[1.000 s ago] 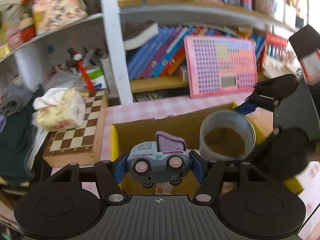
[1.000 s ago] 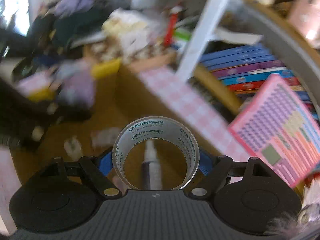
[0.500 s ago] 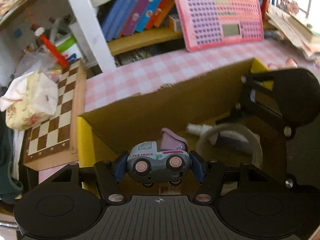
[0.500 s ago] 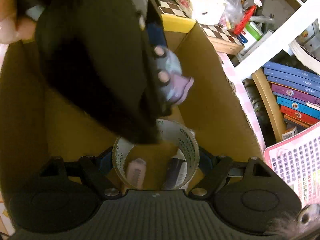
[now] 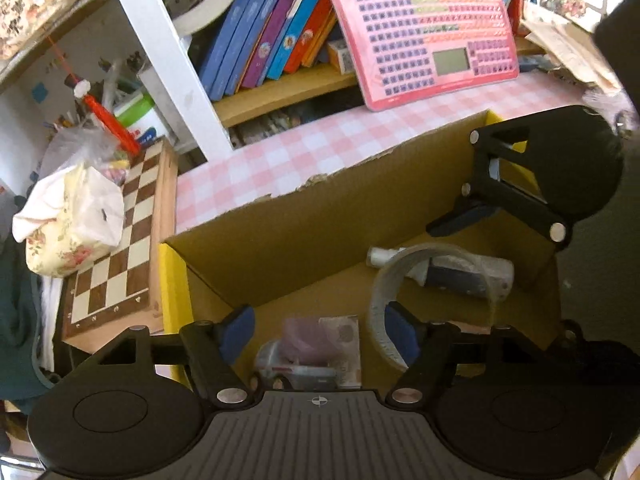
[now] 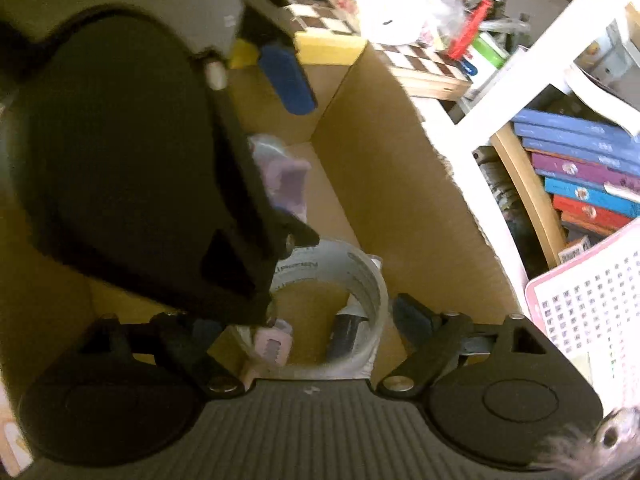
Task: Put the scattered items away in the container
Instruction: 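Lower the tape roll and toy truck into the box and open both tools, then withdraw both tools up from the yellow box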
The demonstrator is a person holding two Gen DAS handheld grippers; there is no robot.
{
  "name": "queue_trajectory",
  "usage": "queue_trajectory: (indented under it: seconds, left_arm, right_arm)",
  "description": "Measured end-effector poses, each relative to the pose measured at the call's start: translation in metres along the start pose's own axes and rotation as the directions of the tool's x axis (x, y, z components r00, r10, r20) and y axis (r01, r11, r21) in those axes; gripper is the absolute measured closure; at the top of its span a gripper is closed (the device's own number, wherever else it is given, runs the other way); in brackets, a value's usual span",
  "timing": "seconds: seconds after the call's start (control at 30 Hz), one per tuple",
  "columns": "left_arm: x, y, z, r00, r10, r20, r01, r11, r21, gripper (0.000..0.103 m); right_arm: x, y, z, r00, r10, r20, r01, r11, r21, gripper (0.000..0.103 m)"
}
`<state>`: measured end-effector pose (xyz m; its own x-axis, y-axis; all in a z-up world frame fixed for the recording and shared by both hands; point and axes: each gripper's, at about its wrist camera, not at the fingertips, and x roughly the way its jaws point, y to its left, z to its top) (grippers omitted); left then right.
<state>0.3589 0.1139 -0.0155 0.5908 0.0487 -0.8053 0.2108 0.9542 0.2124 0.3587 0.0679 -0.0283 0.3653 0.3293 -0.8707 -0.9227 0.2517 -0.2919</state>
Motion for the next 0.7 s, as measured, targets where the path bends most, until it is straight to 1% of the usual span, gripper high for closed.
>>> queue_trajectory:
  seconds: [0.17, 0.37, 0.53, 0.57, 0.6, 0.7]
  left_arm:
    - [-0.023, -0.001, -0.003, 0.998, -0.003, 0.059, 0.004, 1.0, -0.009, 0.029]
    - [-0.063, 0.002, -0.013, 0.989, -0.012, 0.151, 0.019, 0.999, -0.045, 0.028]
    - [-0.099, 0.001, -0.027, 0.975, -0.016, 0.224, 0.033, 0.997, -0.071, 0.028]
    - [-0.106, 0.001, -0.031, 0.971, -0.014, 0.24, 0.034, 0.996, -0.082, 0.026]
    - [-0.114, 0.001, -0.035, 0.967, -0.01, 0.255, 0.035, 0.995, -0.093, 0.022]
    - [-0.137, -0.001, -0.047, 0.953, -0.001, 0.303, 0.035, 0.994, -0.107, 0.02]
  right_arm:
    - [-0.023, 0.001, 0.0, 0.998, -0.027, 0.049, 0.024, 0.998, 0.059, 0.014]
    - [-0.063, 0.005, -0.004, 0.99, -0.078, 0.116, 0.062, 0.989, 0.132, 0.014]
    - [-0.101, 0.015, -0.012, 0.976, -0.129, 0.176, 0.092, 0.974, 0.205, 0.014]
    - [-0.108, 0.019, -0.015, 0.972, -0.142, 0.189, 0.1, 0.971, 0.215, 0.014]
    - [-0.114, 0.022, -0.017, 0.967, -0.156, 0.2, 0.109, 0.968, 0.226, 0.014]
    - [-0.133, 0.035, -0.026, 0.955, -0.193, 0.225, 0.131, 0.956, 0.261, 0.013]
